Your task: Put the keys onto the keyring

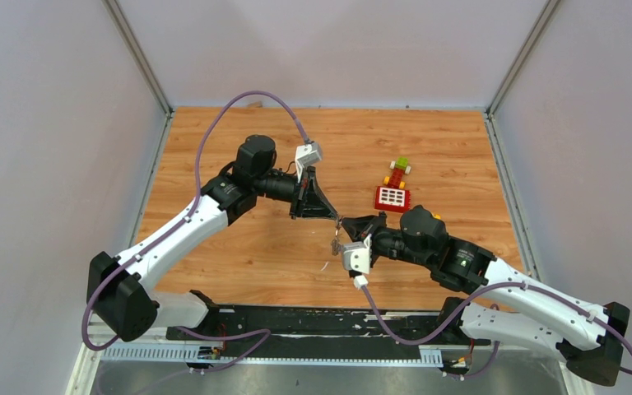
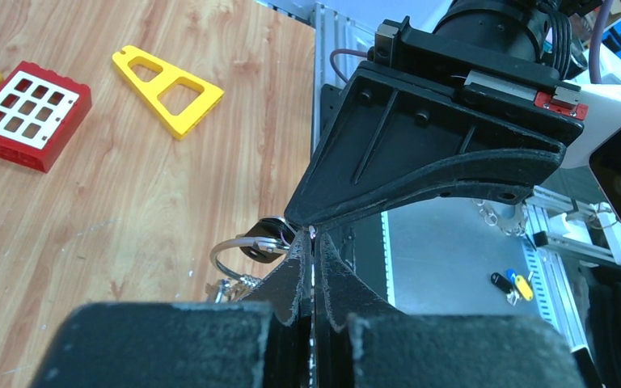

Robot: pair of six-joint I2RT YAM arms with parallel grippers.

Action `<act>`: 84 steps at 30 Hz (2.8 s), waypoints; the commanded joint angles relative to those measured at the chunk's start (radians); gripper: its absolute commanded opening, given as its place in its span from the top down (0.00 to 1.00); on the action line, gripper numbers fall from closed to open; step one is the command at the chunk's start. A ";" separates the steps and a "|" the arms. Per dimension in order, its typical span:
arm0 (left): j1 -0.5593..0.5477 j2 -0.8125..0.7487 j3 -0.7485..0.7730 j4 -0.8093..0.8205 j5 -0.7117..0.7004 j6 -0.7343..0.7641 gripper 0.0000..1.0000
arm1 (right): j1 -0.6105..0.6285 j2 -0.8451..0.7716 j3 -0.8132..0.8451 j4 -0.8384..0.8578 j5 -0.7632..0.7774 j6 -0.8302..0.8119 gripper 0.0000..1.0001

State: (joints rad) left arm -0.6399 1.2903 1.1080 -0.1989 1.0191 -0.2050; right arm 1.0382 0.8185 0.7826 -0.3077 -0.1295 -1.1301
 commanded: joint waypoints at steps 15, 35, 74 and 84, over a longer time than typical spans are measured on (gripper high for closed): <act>-0.004 -0.022 0.007 0.021 0.010 0.007 1.00 | 0.005 -0.023 0.033 0.048 0.019 0.030 1.00; -0.004 -0.012 0.018 0.007 0.004 0.020 1.00 | 0.005 -0.022 0.044 0.036 -0.003 0.041 1.00; -0.003 -0.007 0.012 0.028 0.007 0.006 1.00 | 0.014 -0.006 0.060 0.047 -0.019 0.061 1.00; -0.005 -0.003 0.008 0.032 0.006 0.006 1.00 | 0.016 -0.006 0.066 0.052 -0.019 0.073 1.00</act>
State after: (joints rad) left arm -0.6388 1.2907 1.1080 -0.2119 1.0103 -0.1951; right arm 1.0428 0.8101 0.8013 -0.3084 -0.1425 -1.0779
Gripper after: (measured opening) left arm 0.007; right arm 0.007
